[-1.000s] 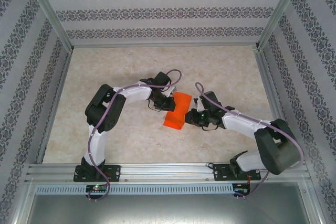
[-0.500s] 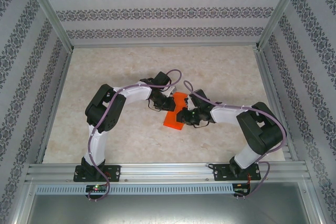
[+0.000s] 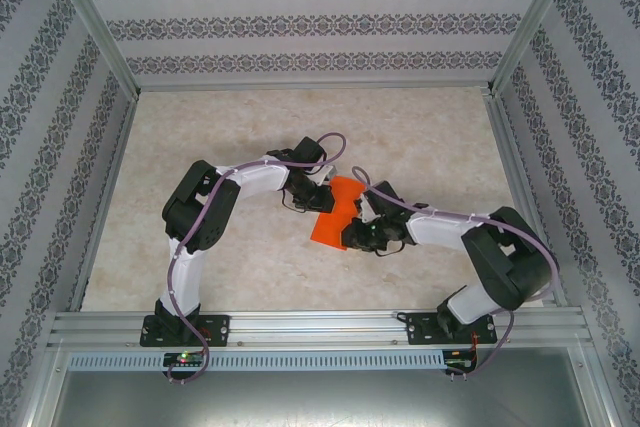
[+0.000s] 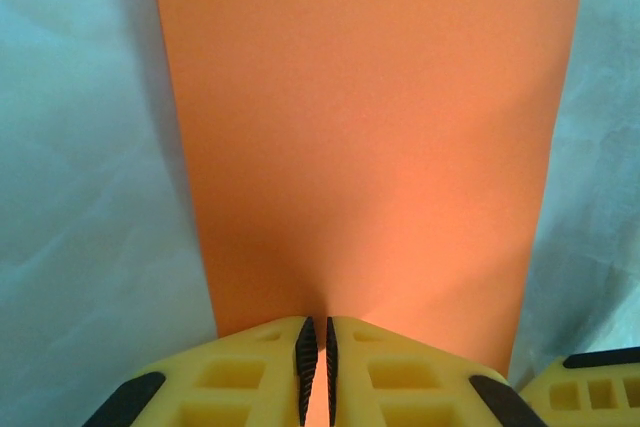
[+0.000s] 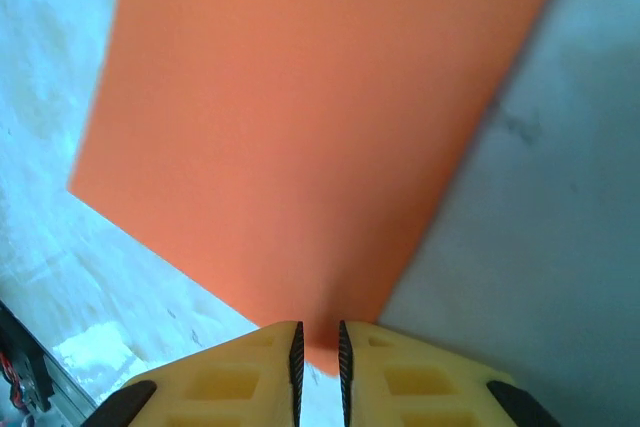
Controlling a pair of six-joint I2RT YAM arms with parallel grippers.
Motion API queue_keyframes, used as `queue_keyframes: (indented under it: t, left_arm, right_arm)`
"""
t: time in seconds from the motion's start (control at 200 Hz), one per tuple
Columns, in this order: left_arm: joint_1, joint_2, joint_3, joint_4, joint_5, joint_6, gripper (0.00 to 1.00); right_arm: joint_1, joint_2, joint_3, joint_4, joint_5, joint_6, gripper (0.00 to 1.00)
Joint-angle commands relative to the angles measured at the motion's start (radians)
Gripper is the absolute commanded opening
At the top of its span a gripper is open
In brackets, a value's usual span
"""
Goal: Fold a paper plane with a square sheet of paper (pick it up from the middle)
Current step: Fold the square sheet of paper in half at the center of the table.
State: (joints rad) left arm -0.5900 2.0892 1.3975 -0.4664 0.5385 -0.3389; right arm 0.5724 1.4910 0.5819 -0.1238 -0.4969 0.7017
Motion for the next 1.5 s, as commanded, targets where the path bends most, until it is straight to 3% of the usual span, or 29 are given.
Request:
queue_keyframes:
  t: [0.0, 0.18, 0.415, 0.594, 1.089, 1.289, 1.494]
  left_arm:
    - [-0.005, 0.072, -0.034, -0.125, -0.077, 0.034, 0.18]
    - [-0.006, 0.069, -0.04, -0.121, -0.073, 0.035, 0.18]
    - [-0.006, 0.059, -0.049, -0.116, -0.075, 0.036, 0.18]
    - [-0.005, 0.058, -0.051, -0.113, -0.073, 0.035, 0.18]
    - [-0.004, 0.067, -0.043, -0.118, -0.073, 0.041, 0.18]
    - [-0.004, 0.061, -0.048, -0.113, -0.071, 0.038, 0.18]
    - [-0.004, 0.047, -0.058, -0.108, -0.072, 0.037, 0.18]
  right_arm:
    - [0.008, -0.055, -0.016, -0.062, 0.007, 0.011, 0.2]
    - [0.007, -0.09, 0.019, 0.049, -0.006, 0.072, 0.2]
    - [0.015, 0.041, 0.072, 0.063, -0.022, 0.049, 0.2]
    - [0.025, 0.066, 0.055, 0.001, 0.002, 0.01, 0.2]
    - [0.04, -0.051, -0.03, -0.174, 0.058, -0.027, 0.2]
    - [-0.025, -0.14, 0.006, 0.0, -0.018, 0.044, 0.19]
    - [-0.057, 0.017, 0.123, 0.063, -0.033, 0.024, 0.18]
